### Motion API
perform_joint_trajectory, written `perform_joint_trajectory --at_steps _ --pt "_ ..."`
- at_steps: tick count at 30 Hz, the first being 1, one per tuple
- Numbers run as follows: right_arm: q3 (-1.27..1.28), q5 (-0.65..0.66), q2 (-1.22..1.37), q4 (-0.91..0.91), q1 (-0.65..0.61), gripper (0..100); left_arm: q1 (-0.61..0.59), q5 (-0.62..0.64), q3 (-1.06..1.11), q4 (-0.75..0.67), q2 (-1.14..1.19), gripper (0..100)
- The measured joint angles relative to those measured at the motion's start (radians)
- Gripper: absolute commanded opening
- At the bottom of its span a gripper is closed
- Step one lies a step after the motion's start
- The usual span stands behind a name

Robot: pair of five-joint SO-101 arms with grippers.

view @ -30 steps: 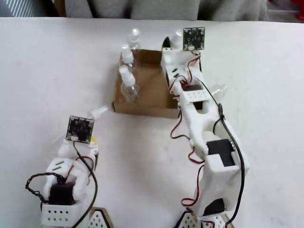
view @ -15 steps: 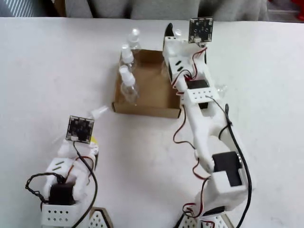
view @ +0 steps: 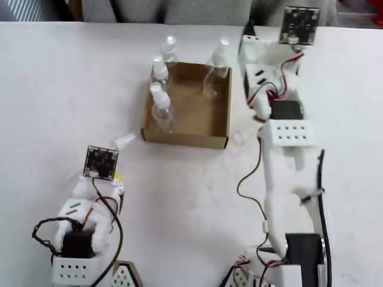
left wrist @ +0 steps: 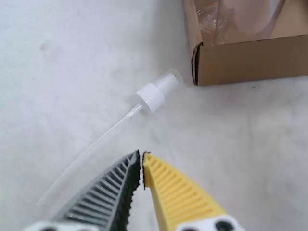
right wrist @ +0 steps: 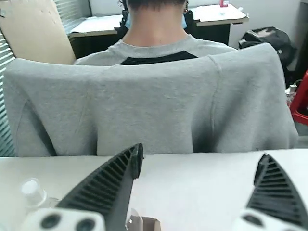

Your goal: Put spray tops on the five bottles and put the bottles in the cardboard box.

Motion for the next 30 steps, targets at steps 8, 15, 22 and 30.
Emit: perform_joint_trajectory --at_steps 8,15,22,30 --pt "0.0 -0.041 -0.124 0.37 0.12 21.8 0.0 0.0 0.0 0.0 0.0 2" --pt "0.0 -0.054 -0.123 0.6 0.18 9.1 0.0 0.0 0.0 0.0 0.0 2" --pt "0.0 -0.054 0.043 0.692 0.192 9.1 0.0 0.0 0.0 0.0 0.0 2" --pt "-0.11 -0.055 0.272 0.804 0.183 9.2 0.0 0.0 0.0 0.0 0.0 2"
